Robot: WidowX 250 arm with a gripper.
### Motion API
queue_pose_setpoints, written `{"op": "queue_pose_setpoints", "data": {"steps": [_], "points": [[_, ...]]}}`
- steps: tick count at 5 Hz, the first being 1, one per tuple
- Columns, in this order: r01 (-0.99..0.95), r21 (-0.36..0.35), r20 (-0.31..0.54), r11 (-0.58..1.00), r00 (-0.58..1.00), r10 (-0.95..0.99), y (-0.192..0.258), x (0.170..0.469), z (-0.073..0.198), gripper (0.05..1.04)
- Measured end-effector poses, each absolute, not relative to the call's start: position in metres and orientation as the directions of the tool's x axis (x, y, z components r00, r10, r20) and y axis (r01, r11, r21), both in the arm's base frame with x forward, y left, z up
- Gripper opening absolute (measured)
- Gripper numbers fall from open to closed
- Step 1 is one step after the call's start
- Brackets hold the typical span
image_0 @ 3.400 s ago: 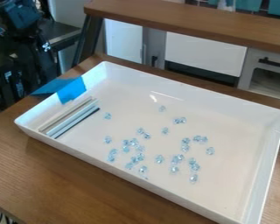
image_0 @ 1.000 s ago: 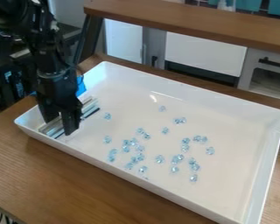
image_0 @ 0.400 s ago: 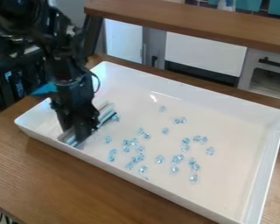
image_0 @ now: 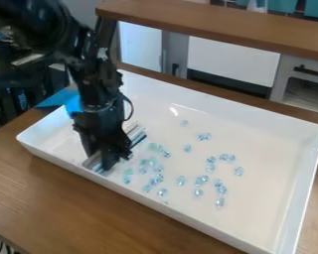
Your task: Sweep into pile
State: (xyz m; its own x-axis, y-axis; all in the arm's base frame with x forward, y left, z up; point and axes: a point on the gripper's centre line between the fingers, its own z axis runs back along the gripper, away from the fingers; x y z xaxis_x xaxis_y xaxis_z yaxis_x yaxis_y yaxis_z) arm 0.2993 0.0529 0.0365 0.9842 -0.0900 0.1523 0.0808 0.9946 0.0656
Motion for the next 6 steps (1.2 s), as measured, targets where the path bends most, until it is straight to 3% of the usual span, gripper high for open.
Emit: {"op": "queue_pose_setpoints", "data": {"steps": [2,4,6], "points": [[0.048,0.081,0.154,0.996,0.986,-0.060,0.034,0.301,0.034,0.376],[0.052,0.005,0.074,0.999,0.996,-0.052,-0.020,0.291,0.036,0.375],[0.073,-0.046,0.070,0.996,0.995,-0.069,-0.076,0.289,0.036,0.376]]}}
